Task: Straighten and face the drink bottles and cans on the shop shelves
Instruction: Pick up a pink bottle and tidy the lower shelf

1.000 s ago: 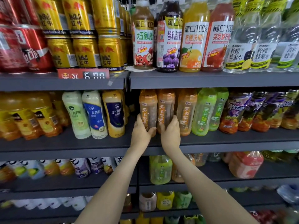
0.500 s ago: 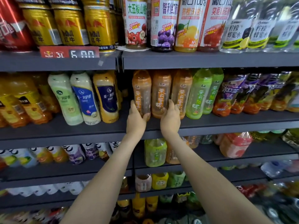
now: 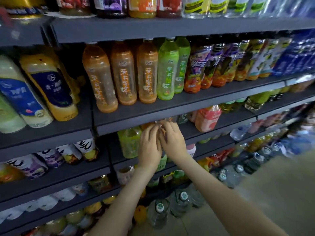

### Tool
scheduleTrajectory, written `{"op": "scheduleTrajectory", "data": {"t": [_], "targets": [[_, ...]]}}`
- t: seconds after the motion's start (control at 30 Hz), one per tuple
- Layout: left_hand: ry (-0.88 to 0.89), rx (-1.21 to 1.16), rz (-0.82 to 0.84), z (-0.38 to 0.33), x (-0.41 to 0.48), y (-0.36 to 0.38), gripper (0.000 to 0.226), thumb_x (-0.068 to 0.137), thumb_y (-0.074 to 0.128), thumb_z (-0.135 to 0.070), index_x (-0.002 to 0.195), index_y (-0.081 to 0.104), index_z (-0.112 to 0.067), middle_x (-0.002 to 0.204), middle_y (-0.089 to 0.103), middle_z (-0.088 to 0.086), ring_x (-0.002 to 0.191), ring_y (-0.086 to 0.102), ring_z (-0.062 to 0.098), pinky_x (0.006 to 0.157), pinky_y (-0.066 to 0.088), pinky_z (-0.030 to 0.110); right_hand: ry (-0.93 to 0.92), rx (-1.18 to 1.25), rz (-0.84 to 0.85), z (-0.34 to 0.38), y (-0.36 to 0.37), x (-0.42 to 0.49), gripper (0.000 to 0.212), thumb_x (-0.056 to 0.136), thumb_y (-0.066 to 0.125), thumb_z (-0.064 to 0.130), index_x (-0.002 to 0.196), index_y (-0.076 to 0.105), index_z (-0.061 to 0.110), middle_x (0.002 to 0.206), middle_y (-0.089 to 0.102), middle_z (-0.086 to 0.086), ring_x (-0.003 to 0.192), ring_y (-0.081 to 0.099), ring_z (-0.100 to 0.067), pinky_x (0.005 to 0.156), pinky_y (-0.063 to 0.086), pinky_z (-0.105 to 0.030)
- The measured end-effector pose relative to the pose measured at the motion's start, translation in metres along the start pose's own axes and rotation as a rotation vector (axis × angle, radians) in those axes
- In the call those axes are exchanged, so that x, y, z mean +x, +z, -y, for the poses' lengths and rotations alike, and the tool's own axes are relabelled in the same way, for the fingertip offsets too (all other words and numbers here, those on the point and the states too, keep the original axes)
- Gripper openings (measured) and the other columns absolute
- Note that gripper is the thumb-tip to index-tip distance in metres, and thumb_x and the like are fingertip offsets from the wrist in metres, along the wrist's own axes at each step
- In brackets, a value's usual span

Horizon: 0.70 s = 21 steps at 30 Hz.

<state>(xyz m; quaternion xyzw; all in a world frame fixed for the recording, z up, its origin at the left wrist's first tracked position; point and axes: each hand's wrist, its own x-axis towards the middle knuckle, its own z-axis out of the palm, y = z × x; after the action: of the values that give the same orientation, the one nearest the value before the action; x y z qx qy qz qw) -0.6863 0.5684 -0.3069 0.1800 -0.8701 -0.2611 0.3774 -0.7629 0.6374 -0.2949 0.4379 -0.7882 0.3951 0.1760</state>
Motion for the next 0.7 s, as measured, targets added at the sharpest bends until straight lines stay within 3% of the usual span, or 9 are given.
{"op": "scheduleTrajectory", "data": {"t": [0.17, 0.37, 0.47, 0.6, 0.7], "targets": [[-0.138, -0.031, 0.284, -0.018, -0.019, 0.035, 0.039, 0.095, 0.049, -0.009, 0.134, 0.046, -0.01, 0.133, 0.051, 0.009, 0.119, 0.051, 0.027, 0.088, 0.042, 0.032, 0.064, -0.046, 0.145, -0.04, -0.029, -0.033, 0.03, 0.09, 0.042, 0.021, 0.107, 0.059, 0.004, 0.096, 0.06, -0.011, 0.091, 0.048, -0.022, 0.073, 0.037, -0.028], [-0.335, 0.153, 0.575, -0.045, -0.031, 0.091, 0.032, 0.099, 0.042, -0.018, 0.131, 0.044, -0.018, 0.131, 0.049, 0.003, 0.11, 0.054, 0.024, 0.074, 0.047, 0.034, 0.258, -0.095, 0.255, -0.113, -0.061, -0.075, 0.018, 0.094, 0.049, 0.014, 0.108, 0.057, 0.006, 0.101, 0.059, -0.01, 0.099, 0.053, -0.031, 0.077, 0.047, -0.041], [-0.361, 0.19, 0.598, -0.065, -0.041, 0.127, 0.032, 0.097, 0.043, -0.017, 0.129, 0.046, -0.012, 0.129, 0.051, 0.008, 0.112, 0.053, 0.027, 0.081, 0.048, 0.037, 0.362, -0.079, 0.279, -0.154, -0.093, -0.092, 0.022, 0.094, 0.047, 0.012, 0.114, 0.054, 0.007, 0.109, 0.056, -0.01, 0.107, 0.048, -0.027, 0.079, 0.045, -0.036], [-0.409, 0.231, 0.628, -0.115, -0.052, 0.186, 0.035, 0.098, 0.044, -0.017, 0.132, 0.042, -0.009, 0.132, 0.049, 0.014, 0.11, 0.054, 0.033, 0.069, 0.039, 0.034, 0.449, -0.121, 0.297, -0.224, -0.149, -0.116, 0.026, 0.093, 0.048, 0.011, 0.118, 0.052, 0.004, 0.112, 0.056, -0.012, 0.111, 0.047, -0.028, 0.084, 0.042, -0.035], [-0.44, 0.225, 0.626, -0.156, -0.057, 0.233, 0.033, 0.097, 0.045, -0.017, 0.129, 0.044, -0.01, 0.126, 0.051, 0.013, 0.109, 0.054, 0.033, 0.071, 0.039, 0.034, 0.513, -0.144, 0.283, -0.279, -0.193, -0.131, 0.027, 0.093, 0.05, 0.012, 0.118, 0.052, 0.005, 0.114, 0.056, -0.011, 0.113, 0.047, -0.028, 0.084, 0.042, -0.036]]}}
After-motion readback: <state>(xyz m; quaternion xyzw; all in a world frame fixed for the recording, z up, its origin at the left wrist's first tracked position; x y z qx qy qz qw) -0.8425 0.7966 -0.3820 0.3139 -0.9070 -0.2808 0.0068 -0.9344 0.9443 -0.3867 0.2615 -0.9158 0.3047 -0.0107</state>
